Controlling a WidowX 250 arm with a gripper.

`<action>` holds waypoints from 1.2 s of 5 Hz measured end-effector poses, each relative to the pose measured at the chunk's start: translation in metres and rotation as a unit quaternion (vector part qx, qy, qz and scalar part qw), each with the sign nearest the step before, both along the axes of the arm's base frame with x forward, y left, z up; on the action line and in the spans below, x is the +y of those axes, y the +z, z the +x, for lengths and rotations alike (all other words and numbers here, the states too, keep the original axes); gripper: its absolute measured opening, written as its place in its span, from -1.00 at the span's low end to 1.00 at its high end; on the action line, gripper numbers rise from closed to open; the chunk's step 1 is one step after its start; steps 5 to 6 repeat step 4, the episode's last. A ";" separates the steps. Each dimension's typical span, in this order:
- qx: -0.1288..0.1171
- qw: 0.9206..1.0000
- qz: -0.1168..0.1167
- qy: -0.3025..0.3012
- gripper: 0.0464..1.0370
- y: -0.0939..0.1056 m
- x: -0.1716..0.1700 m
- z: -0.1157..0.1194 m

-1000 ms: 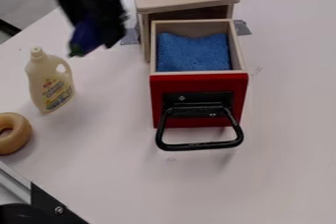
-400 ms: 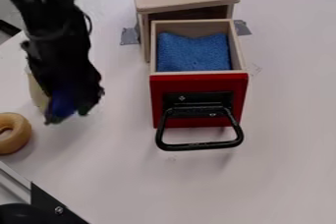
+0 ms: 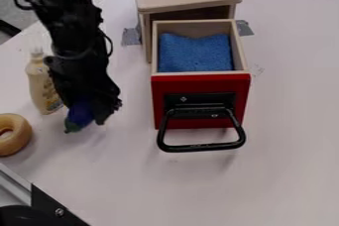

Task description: Pick up the eggplant and place it to the left of the drawer

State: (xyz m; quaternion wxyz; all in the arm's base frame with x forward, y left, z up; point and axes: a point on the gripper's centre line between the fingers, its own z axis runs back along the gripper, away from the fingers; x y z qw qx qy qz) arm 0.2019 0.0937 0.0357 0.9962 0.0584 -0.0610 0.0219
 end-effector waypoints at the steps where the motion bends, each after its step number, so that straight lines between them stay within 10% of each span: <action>1: 0.031 0.999 -0.003 0.021 0.46 -0.006 0.007 -0.002; 3: 0.065 0.997 -0.013 0.034 0.94 -0.002 0.006 -0.008; 6: 0.061 0.997 -0.014 0.034 0.93 0.013 0.006 -0.007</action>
